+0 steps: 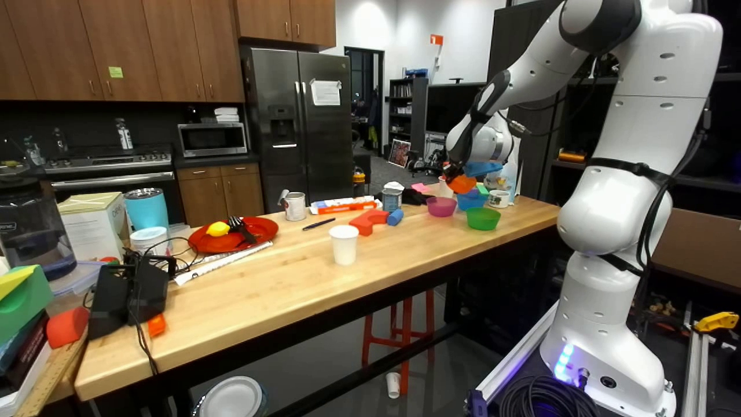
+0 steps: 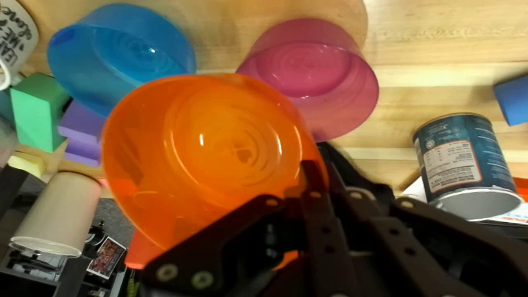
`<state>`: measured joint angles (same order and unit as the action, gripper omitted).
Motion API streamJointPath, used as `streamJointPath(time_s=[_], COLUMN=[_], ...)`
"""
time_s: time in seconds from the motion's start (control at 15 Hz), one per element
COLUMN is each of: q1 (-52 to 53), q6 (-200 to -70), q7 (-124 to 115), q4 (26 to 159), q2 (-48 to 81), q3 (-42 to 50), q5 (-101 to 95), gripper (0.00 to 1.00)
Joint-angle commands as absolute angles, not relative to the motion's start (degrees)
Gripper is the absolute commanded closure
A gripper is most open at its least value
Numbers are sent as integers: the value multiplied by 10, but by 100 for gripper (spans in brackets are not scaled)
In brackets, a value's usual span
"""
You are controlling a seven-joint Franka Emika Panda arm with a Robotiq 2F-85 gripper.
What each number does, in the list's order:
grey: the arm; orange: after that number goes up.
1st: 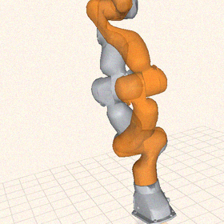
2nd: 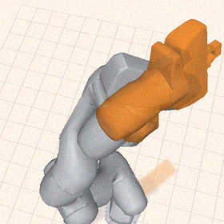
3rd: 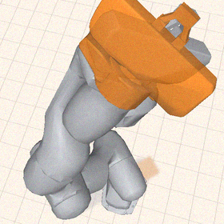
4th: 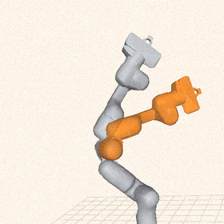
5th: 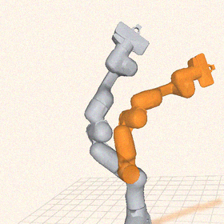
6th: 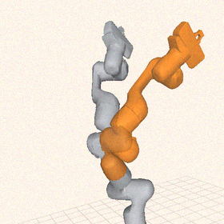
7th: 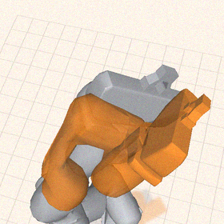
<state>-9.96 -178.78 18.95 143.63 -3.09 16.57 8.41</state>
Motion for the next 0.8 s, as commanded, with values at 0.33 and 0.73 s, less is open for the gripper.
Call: streamJointPath(time_s=[0.33, 0.73], q1=[-45, -63], q6=[-1694, -1682], q7=[360, 396], q4=[1383, 1372], q2=[-3, 31], q3=[173, 176], q5=[299, 320], gripper=[99, 67])
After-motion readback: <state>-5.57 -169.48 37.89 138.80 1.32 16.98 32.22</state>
